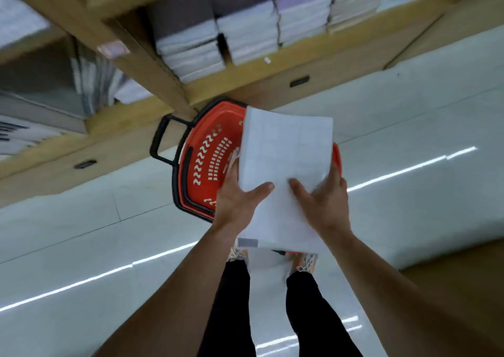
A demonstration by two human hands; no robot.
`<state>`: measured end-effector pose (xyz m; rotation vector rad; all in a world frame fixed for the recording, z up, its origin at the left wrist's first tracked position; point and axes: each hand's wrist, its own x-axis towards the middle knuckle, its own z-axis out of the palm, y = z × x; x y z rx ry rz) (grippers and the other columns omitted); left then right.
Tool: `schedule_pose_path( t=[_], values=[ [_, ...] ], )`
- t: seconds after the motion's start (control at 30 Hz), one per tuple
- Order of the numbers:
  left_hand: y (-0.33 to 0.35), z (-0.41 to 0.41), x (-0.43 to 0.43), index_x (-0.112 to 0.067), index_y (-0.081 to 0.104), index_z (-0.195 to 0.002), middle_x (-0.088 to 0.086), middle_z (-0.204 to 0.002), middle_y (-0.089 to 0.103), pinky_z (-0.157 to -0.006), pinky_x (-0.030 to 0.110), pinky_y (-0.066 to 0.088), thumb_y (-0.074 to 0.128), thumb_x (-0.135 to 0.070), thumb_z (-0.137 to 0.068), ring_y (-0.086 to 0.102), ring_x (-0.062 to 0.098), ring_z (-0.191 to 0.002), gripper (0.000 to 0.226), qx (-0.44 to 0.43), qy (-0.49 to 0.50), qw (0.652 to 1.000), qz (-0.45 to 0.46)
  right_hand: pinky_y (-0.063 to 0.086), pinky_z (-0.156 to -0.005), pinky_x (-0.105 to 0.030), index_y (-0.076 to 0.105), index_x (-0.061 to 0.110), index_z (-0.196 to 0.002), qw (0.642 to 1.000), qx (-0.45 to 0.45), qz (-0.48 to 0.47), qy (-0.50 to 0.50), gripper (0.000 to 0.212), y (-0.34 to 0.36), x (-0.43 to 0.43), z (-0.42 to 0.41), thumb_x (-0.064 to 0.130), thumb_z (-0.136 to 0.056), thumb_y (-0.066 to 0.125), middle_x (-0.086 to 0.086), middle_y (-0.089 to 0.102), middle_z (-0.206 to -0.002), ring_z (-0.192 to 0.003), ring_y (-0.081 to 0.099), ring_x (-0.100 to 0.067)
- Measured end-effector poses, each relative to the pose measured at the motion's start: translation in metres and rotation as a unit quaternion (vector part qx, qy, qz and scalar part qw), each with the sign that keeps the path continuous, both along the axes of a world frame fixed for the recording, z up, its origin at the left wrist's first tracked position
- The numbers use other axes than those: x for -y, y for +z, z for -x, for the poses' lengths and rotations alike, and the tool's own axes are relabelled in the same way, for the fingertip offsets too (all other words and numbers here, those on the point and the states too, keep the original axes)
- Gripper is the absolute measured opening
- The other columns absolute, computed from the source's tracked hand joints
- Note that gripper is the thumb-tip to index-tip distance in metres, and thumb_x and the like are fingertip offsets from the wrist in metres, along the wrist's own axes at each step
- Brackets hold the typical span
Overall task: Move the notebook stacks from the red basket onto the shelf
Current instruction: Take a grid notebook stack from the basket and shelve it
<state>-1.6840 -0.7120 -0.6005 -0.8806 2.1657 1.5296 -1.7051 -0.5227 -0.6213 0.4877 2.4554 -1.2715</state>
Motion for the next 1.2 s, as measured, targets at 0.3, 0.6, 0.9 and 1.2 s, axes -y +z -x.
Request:
schedule_pose_path(
  t=[0.3, 0.6, 0.9, 1.2],
  values=[
    [0.215, 0.002, -0.037, -0.039, 0.053, -0.133, -0.021, -0.107, 0.068, -0.084, 0.021, 0.055, 0.086, -0.047, -0.073, 0.066, 0.000, -0.099, 0.070, -0.055, 0.038, 0.998, -0.020, 0.046, -0.099, -0.038, 0.040, 0.027, -0.146, 0.999, -0.006, 0.015, 0.029, 0.083, 0.234, -0.039, 0.023, 0.054, -0.078, 0.079, -0.009, 0.052, -0.128, -0.117, 0.052, -0.026],
    [0.306, 0.055, -0.048, -0.032, 0.048, -0.140, -0.008, -0.120, 0.068, -0.089, 0.038, 0.058, 0.085, -0.050, -0.074, 0.067, 0.012, -0.103, 0.078, -0.101, 0.028, 0.992, -0.076, 0.057, -0.093, -0.048, 0.041, 0.038, -0.142, 0.998, -0.042, -0.010, 0.049, 0.097, 0.329, -0.054, 0.086, 0.081, -0.060, 0.068, -0.003, 0.060, -0.121, -0.104, 0.064, -0.024],
    [0.326, 0.134, -0.070, -0.032, 0.051, -0.135, -0.011, -0.119, 0.069, -0.091, 0.039, 0.058, 0.086, -0.063, -0.061, 0.068, 0.011, -0.103, 0.087, -0.113, -0.008, 0.992, -0.053, 0.049, -0.081, -0.031, 0.053, 0.020, -0.135, 0.996, -0.077, -0.004, 0.039, 0.072, 0.363, -0.078, 0.148, 0.055, -0.078, 0.080, -0.002, 0.067, -0.118, -0.106, 0.064, -0.023],
    [0.312, 0.228, -0.167, -0.027, 0.049, -0.135, -0.006, -0.120, 0.066, -0.085, 0.028, 0.052, 0.085, -0.039, -0.078, 0.063, 0.013, -0.101, 0.068, -0.097, 0.063, 0.992, -0.050, 0.050, -0.082, -0.031, 0.053, 0.021, -0.136, 0.994, -0.047, 0.018, 0.097, 0.073, 0.334, -0.162, 0.269, 0.056, -0.078, 0.079, -0.002, 0.068, -0.122, -0.107, 0.064, -0.021]
  ],
)
